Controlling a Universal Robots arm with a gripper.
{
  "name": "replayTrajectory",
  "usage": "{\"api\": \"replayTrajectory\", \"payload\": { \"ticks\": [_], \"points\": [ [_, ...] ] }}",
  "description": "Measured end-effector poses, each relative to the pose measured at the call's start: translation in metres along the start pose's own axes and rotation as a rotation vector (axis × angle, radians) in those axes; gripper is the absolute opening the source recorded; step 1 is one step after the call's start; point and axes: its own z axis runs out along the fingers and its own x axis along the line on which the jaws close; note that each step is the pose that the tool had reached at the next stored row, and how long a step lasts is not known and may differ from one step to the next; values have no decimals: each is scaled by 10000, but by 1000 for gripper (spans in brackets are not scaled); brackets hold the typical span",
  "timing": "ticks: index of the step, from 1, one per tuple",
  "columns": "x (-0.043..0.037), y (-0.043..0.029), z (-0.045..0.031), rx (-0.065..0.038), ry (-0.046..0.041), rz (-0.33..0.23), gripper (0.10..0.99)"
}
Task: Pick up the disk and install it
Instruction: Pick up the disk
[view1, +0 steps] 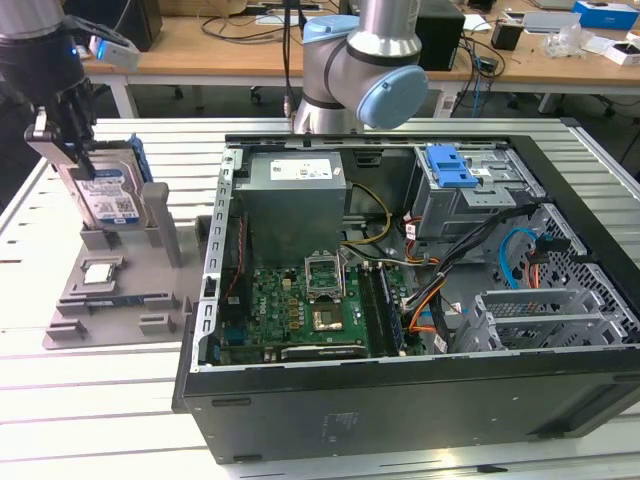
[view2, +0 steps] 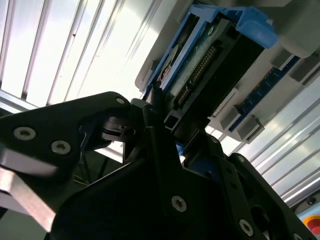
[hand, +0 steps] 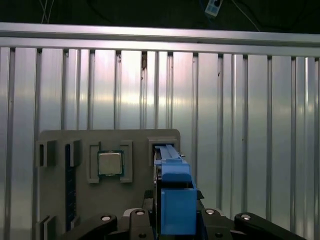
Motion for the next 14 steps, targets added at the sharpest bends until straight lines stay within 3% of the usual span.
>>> {"api": "replayTrajectory", "payload": {
  "ticks": [6, 9, 11, 14],
  "points": [
    [-21, 5, -148, 0, 0, 0, 369],
    [-40, 10, -285, 0, 0, 0, 369],
    [-46, 11, -324, 0, 0, 0, 369],
    [-61, 15, -439, 0, 0, -1, 369]
  ]
}}
